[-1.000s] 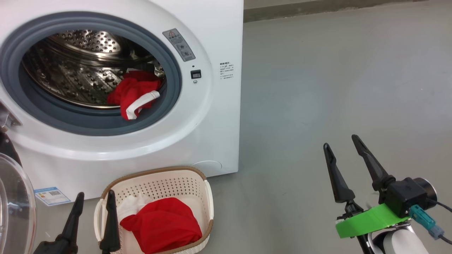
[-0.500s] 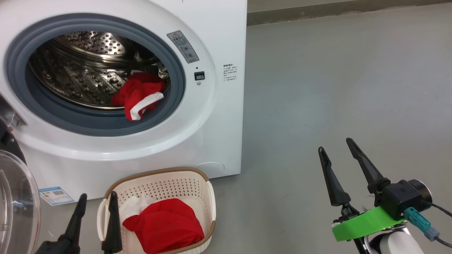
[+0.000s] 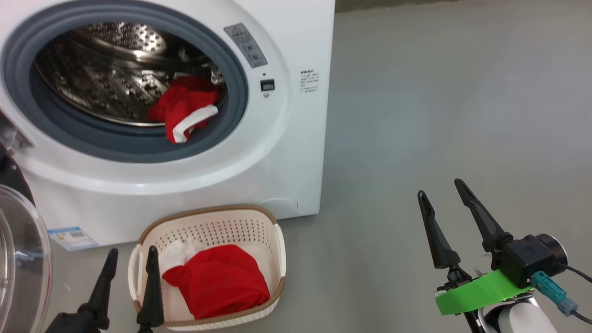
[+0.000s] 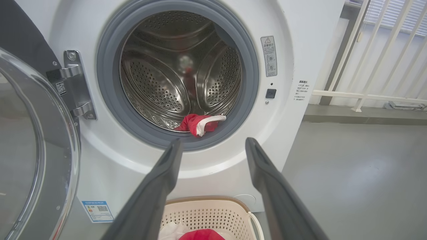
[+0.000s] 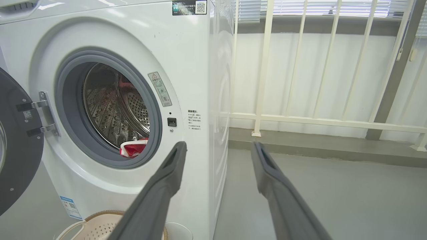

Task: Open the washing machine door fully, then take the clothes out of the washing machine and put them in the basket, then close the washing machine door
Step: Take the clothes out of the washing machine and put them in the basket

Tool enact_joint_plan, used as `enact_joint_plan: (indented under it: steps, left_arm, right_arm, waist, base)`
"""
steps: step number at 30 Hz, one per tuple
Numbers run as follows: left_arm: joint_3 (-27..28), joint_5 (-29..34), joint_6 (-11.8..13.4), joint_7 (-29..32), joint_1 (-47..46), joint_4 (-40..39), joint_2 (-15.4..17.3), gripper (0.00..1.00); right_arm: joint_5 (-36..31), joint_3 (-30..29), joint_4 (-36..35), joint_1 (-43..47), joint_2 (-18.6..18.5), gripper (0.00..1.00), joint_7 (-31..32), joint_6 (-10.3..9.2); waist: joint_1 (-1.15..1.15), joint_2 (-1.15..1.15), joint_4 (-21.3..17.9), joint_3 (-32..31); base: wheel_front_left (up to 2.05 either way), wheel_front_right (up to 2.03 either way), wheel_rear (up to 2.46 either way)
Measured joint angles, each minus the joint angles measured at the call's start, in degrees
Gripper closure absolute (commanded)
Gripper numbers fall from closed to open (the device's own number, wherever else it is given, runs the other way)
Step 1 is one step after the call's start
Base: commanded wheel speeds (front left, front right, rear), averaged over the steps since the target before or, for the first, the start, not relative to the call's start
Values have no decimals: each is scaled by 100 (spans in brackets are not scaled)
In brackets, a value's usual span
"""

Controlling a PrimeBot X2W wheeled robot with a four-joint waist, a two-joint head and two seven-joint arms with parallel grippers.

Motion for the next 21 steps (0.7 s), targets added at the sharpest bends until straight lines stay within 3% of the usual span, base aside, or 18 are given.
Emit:
enact_joint_plan:
  steps: [11,21]
  left_arm:
    - [-19,-141,-55,-130,-519,-33,-2,0]
    - [85,-410,-205,-192,-1806,188,63,0]
  right_arm:
    - [-3,-58,-111,-146,1,0,0,0]
    - [-9,-123,-238,-449,-1,0,0,0]
  waist:
    - [0,0,192,650]
    - [0,0,306,1345]
  base:
    - [0,0,0]
    - [0,0,0]
